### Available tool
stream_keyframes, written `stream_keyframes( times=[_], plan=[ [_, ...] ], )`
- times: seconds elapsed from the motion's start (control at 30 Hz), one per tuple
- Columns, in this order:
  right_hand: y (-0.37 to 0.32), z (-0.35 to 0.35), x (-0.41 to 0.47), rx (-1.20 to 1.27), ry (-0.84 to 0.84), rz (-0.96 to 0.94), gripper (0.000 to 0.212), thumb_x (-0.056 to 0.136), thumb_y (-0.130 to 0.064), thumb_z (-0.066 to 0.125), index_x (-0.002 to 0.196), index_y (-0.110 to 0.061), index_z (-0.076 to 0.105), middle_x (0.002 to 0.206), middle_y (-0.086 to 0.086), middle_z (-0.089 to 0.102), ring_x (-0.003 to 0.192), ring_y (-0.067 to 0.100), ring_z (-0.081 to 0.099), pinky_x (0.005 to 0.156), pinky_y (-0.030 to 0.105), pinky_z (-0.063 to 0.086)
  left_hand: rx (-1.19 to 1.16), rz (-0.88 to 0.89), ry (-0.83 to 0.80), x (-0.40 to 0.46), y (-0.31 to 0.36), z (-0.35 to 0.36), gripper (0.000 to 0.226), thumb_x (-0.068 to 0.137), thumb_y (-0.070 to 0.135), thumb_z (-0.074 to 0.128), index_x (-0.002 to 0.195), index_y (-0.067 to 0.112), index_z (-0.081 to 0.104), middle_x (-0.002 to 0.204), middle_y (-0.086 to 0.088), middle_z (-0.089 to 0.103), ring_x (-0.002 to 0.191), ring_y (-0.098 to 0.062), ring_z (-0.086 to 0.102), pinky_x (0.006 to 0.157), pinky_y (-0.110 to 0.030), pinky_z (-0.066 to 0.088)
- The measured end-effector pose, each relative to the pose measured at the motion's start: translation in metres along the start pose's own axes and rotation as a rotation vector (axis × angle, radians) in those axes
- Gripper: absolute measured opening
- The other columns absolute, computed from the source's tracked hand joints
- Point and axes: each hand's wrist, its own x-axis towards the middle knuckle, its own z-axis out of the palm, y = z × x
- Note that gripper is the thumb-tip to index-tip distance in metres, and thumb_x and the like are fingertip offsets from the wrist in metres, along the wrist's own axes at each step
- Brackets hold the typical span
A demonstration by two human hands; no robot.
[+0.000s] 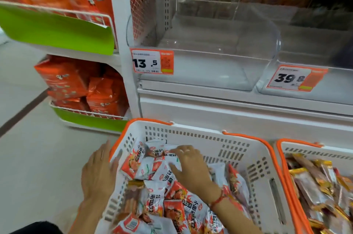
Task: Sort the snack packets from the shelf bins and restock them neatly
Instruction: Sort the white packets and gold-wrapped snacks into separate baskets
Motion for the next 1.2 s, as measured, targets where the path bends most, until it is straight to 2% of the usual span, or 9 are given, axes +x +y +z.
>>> stream_keyframes(
  times=[0.07, 0.17, 0.23, 0.33, 0.5, 0.67, 0.9, 1.1, 1.2],
  plan=[
    [-0.025, 0.04, 0.006, -0.007, -0.158, -0.142, 0.053, 0.083, -0.052, 0.06, 0.128, -0.025, 0.056, 0.127, 0.006, 0.06, 0.121, 0.029, 0.053, 0.098, 0.05, 0.046, -0.057, -0.022, -0.096, -0.006, 0.0, -0.001, 0.054, 0.101, 0.032, 0.038, 0.153, 0.021, 0.025, 0.139, -0.01, 0.051, 0.114, -0.036, 0.058, 0.087, -0.048, 0.049],
    [-0.046, 0.085, -0.005, -0.029, -0.599, -0.128, 0.077, 0.084, -0.057, 0.061, 0.149, -0.03, 0.029, 0.157, 0.011, 0.024, 0.145, 0.033, 0.016, 0.115, 0.061, 0.012, -0.021, -0.027, -0.077, -0.015, 0.007, -0.002, 0.052, 0.104, 0.03, 0.025, 0.155, 0.026, 0.013, 0.126, -0.009, 0.052, 0.097, -0.034, 0.062, 0.076, -0.046, 0.049],
    [-0.046, 0.103, -0.02, -0.179, -0.659, -0.149, 0.083, 0.084, -0.056, 0.062, 0.151, -0.034, 0.018, 0.16, 0.011, 0.014, 0.147, 0.032, 0.008, 0.115, 0.062, 0.007, -0.019, -0.038, -0.068, -0.017, 0.008, -0.002, 0.052, 0.105, 0.026, 0.027, 0.155, 0.026, 0.013, 0.12, -0.01, 0.052, 0.092, -0.037, 0.062, 0.074, -0.047, 0.047],
    [-0.031, 0.109, -0.034, -0.266, -0.603, -0.176, 0.082, 0.084, -0.046, 0.067, 0.149, -0.04, 0.017, 0.153, 0.013, 0.027, 0.142, 0.034, 0.024, 0.11, 0.059, 0.023, -0.04, -0.05, -0.072, -0.018, 0.007, 0.0, 0.052, 0.105, 0.023, 0.029, 0.155, 0.025, 0.015, 0.114, -0.014, 0.053, 0.087, -0.039, 0.061, 0.073, -0.049, 0.047],
    [0.029, 0.069, -0.037, -0.378, -0.434, -0.054, 0.066, 0.065, -0.024, 0.082, 0.121, -0.035, 0.049, 0.115, 0.009, 0.059, 0.105, 0.033, 0.057, 0.079, 0.051, 0.048, -0.043, -0.034, -0.059, -0.015, 0.007, 0.003, 0.05, 0.105, 0.021, 0.028, 0.153, 0.025, 0.017, 0.112, -0.015, 0.053, 0.085, -0.039, 0.06, 0.069, -0.047, 0.045],
    [0.093, 0.02, -0.061, -0.477, -0.319, 0.192, 0.055, 0.071, -0.033, 0.079, 0.123, -0.033, 0.059, 0.125, 0.009, 0.055, 0.111, 0.035, 0.052, 0.094, 0.055, 0.04, 0.005, -0.017, -0.033, -0.015, 0.007, 0.006, 0.051, 0.103, 0.016, 0.034, 0.152, 0.02, 0.02, 0.11, -0.016, 0.055, 0.087, -0.035, 0.06, 0.062, -0.043, 0.043],
    [0.095, 0.012, -0.058, -0.493, -0.307, 0.333, 0.044, 0.058, -0.03, 0.084, 0.1, -0.027, 0.071, 0.121, 0.011, 0.059, 0.116, 0.039, 0.049, 0.106, 0.059, 0.03, 0.009, 0.143, 0.195, -0.016, 0.044, 0.027, 0.057, 0.081, 0.001, 0.061, 0.136, 0.009, 0.049, 0.139, -0.013, 0.048, 0.129, -0.032, 0.042, 0.109, -0.046, 0.032],
    [0.1, -0.003, -0.084, -0.522, -0.292, 0.147, 0.064, 0.061, -0.059, 0.077, 0.113, -0.022, 0.07, 0.123, 0.007, 0.063, 0.109, 0.031, 0.057, 0.102, 0.052, 0.026, -0.085, 0.638, -0.34, -0.028, 0.128, 0.087, 0.051, 0.093, 0.003, 0.055, 0.14, 0.022, 0.048, 0.145, -0.001, 0.046, 0.132, -0.022, 0.041, 0.105, -0.036, 0.038],
    [0.099, -0.003, -0.078, -0.566, -0.237, 0.076, 0.053, 0.071, -0.055, 0.073, 0.101, -0.011, 0.074, 0.112, 0.009, 0.068, 0.099, 0.029, 0.062, 0.098, 0.05, 0.035, 0.097, 0.557, -0.475, -0.023, 0.132, 0.117, 0.071, 0.091, 0.008, 0.061, 0.15, 0.029, 0.027, 0.155, -0.002, 0.028, 0.139, -0.027, 0.032, 0.108, -0.04, 0.037]
  ],
)
